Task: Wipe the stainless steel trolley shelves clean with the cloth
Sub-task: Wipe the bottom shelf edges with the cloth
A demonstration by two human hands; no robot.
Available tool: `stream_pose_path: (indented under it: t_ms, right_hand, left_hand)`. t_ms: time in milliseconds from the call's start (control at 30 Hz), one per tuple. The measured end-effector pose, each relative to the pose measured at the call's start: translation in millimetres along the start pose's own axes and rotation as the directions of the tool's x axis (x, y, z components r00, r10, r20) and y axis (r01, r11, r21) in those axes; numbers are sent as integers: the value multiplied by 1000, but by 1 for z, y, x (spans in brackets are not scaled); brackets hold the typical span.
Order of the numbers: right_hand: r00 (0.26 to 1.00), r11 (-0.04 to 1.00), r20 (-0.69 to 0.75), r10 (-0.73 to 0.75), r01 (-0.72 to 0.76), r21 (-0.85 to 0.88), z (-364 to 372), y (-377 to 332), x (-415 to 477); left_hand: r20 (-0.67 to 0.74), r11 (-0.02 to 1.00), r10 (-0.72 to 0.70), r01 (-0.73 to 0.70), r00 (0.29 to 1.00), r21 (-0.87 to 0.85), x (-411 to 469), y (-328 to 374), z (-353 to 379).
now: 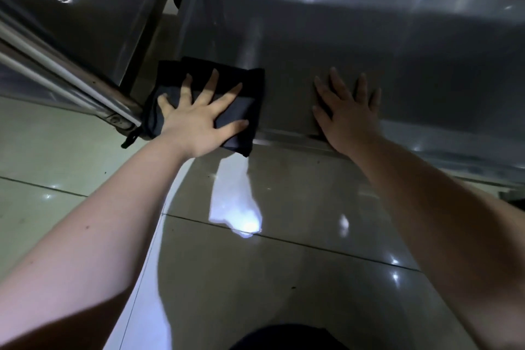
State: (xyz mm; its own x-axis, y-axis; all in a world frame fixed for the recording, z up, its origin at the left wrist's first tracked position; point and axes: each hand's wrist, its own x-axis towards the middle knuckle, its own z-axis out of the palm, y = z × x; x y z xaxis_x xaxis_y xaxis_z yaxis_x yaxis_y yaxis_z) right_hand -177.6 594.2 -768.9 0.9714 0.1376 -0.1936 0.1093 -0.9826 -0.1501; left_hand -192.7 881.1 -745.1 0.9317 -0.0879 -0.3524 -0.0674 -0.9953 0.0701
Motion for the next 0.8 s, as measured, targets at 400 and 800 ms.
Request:
stream_pose_path:
  t_ms: [400, 800]
  right_hand:
    - [990, 996, 134, 45, -35, -78, -18, 192, -79]
    - [995, 995, 94, 23, -14, -95, -14, 202, -71]
  left_hand:
    - [-18, 1000, -13, 12, 1000, -16, 25, 53, 3]
    - [-39, 985, 174, -173, 984, 10, 67, 253, 8]
